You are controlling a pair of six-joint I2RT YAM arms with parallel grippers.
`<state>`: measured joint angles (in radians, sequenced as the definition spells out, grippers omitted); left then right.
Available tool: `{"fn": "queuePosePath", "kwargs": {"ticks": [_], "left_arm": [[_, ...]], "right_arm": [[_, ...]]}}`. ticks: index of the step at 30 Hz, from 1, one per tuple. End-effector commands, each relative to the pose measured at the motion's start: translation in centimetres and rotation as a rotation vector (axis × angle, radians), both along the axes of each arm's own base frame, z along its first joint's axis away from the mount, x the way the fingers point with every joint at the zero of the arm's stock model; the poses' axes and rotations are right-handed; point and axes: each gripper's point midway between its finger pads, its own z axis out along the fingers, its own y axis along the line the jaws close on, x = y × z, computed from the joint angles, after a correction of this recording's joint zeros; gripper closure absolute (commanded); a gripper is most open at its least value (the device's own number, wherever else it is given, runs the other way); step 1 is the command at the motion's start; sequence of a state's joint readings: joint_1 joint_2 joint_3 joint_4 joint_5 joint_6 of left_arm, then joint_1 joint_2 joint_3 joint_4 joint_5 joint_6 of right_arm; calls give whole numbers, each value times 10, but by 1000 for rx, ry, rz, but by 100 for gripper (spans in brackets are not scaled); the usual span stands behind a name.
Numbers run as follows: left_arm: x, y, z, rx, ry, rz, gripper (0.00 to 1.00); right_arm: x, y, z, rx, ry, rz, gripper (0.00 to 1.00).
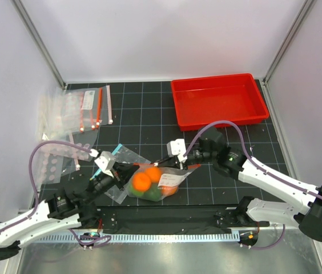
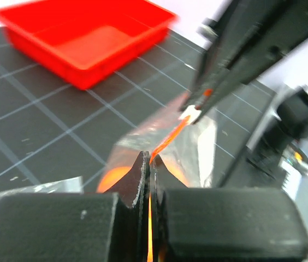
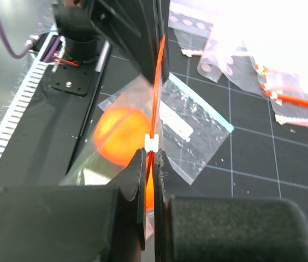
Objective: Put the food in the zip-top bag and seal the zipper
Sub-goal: Zip the zipper food storage bag at the center of the board, then place the zipper food storage bag at the center of the board.
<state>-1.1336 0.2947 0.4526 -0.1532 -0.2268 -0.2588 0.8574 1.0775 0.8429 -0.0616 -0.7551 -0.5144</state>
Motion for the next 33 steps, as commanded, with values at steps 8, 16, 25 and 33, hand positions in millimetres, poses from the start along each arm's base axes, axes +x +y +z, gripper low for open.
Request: {"fn": "queuePosePath", "kwargs": {"ticks": [8,16,25,33], "left_arm": [[50,150,8,-242,66,759,99],[48,200,-6,-291,129,1008,99],[51,192,-4,-288,120,981,99],[59,150,1,-182,73,845,100]], "right_arm": [[26,-12,2,-5,39,-182,99],[76,-36,7,57,111,-427,99],[98,-58,9,109,119,-575,99],[92,-57,21,188,106,-553,82]]}}
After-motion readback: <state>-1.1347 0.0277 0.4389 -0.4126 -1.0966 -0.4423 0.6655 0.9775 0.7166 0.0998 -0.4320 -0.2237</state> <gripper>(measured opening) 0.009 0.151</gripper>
